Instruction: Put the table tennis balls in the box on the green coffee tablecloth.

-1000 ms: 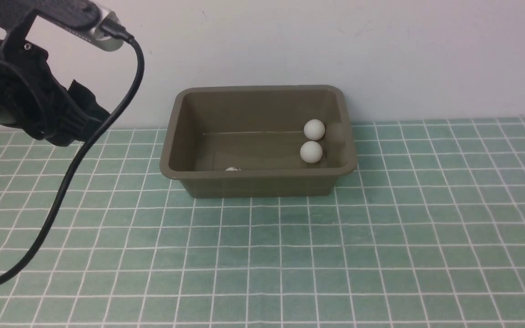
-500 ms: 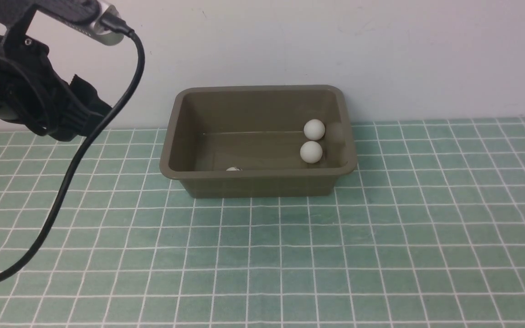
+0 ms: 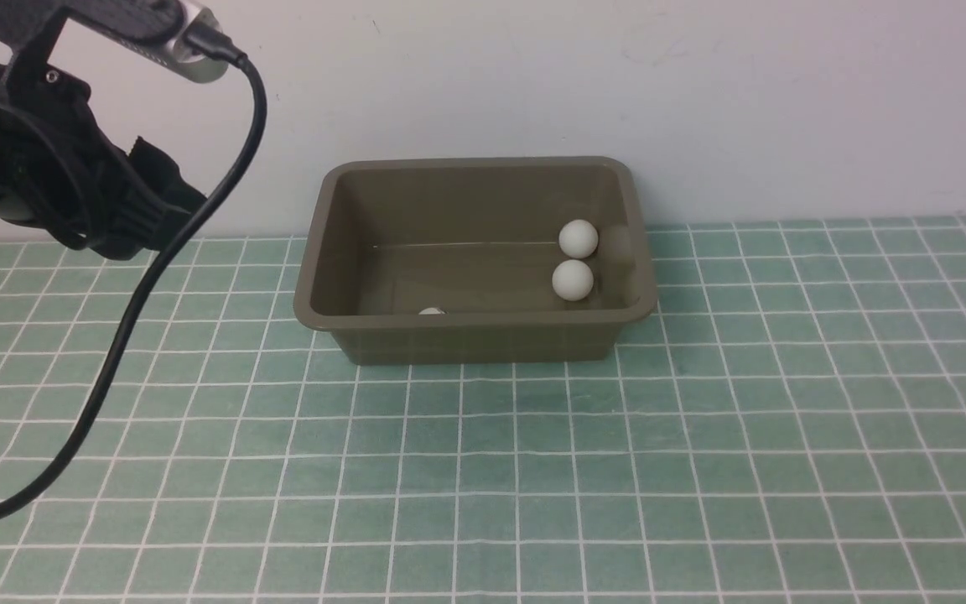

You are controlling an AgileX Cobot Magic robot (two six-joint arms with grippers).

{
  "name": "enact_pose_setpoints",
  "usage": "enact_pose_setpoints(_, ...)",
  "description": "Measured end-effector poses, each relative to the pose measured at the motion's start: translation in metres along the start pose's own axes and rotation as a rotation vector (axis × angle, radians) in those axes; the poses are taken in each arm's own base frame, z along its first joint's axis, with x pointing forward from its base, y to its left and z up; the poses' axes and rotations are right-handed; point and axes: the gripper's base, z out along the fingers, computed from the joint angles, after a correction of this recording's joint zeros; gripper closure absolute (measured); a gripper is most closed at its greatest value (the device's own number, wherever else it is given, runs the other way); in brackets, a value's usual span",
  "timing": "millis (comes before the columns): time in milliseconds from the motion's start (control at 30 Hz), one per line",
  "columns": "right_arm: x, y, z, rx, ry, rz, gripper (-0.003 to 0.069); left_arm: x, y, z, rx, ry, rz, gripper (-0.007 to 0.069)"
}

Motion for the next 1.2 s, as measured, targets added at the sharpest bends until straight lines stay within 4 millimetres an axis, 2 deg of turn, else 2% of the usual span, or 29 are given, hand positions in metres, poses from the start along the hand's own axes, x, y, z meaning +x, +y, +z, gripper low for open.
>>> enact_pose_setpoints(233, 0.002, -0.001, 0.000, 0.017, 0.006, -0.002, 0.0227, 0.000, 0.000, 0.000, 0.004, -0.003, -0.006, 0.0186)
enact_pose_setpoints(367, 0.014, -0.006, 0.002, 0.123, 0.048, -0.039, 0.0227, -0.001, -0.001, 0.000, 0.014, -0.016, -0.020, 0.0186)
enact_pose_setpoints(500, 0.038, -0.011, 0.003, 0.251, 0.134, -0.045, 0.0227, -0.003, -0.001, 0.000, 0.017, -0.032, -0.028, 0.0186)
enact_pose_setpoints(533, 0.049, -0.013, 0.002, 0.300, 0.179, -0.041, 0.0227, -0.003, -0.002, 0.000, 0.018, -0.033, -0.031, 0.0186)
enact_pose_setpoints(567, 0.051, -0.013, 0.002, 0.306, 0.185, -0.041, 0.0227, -0.003, -0.002, 0.000, 0.018, -0.033, -0.031, 0.0186)
enact_pose_setpoints(633, 0.073, -0.015, 0.000, 0.368, 0.281, -0.023, 0.0227, -0.003, -0.002, 0.000, 0.018, -0.034, -0.031, 0.0186)
enact_pose_setpoints(767, 0.086, -0.013, -0.001, 0.376, 0.341, -0.005, 0.0227, -0.003, -0.002, 0.000, 0.019, -0.035, -0.032, 0.0186)
enact_pose_setpoints(1200, 0.092, -0.011, -0.002, 0.365, 0.374, 0.065, 0.0227, -0.003, -0.002, 0.000, 0.025, -0.037, -0.038, 0.0186)
